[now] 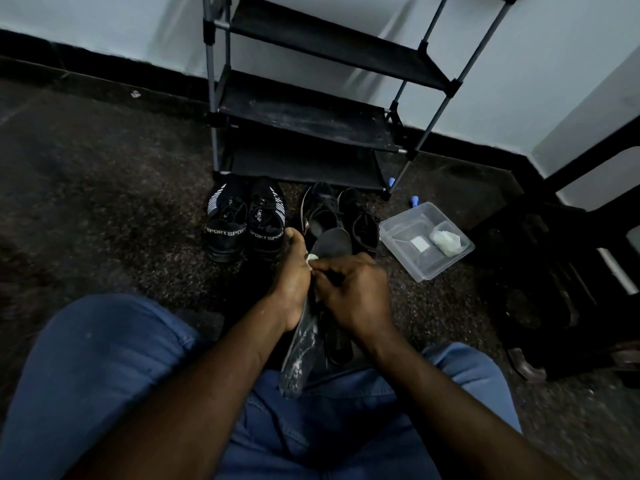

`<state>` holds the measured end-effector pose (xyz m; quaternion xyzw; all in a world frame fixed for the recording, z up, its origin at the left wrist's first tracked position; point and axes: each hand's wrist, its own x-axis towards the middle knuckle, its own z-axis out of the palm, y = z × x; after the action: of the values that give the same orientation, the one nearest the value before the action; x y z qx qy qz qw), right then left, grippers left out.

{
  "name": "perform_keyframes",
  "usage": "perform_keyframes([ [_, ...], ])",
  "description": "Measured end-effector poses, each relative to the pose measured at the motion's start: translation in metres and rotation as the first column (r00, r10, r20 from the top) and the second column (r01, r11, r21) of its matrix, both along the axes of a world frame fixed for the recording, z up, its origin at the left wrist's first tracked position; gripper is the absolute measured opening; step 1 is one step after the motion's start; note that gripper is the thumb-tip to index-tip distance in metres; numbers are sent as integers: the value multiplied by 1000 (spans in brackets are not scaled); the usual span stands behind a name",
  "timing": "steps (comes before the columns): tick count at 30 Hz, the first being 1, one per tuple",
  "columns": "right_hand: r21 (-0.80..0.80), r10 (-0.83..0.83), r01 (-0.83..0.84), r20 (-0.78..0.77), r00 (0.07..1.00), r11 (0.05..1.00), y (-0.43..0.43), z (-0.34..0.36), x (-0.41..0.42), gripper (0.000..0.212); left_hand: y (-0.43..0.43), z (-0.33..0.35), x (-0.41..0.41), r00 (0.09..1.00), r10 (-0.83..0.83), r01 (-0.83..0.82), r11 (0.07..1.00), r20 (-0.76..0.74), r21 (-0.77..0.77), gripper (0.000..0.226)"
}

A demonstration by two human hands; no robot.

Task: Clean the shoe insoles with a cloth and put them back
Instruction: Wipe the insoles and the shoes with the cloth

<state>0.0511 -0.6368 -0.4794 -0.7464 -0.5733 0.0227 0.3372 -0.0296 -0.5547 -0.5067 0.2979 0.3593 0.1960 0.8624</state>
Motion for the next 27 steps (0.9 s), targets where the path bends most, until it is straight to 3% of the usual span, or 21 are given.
perform_keyframes([
  [6,-40,-187,188,28,982,981,26,3,21,26,-4,-9,1,997,50,-53,998,66,41,97],
  [18,31,-48,50,-46,998,998,-6,1,-13,18,7,-5,1,997,29,-28,1000,69,-11,115],
  [27,-36,-255,254,-6,967,967,31,6,20,20,1,-8,0,993,10,-9,1000,114,-16,100],
])
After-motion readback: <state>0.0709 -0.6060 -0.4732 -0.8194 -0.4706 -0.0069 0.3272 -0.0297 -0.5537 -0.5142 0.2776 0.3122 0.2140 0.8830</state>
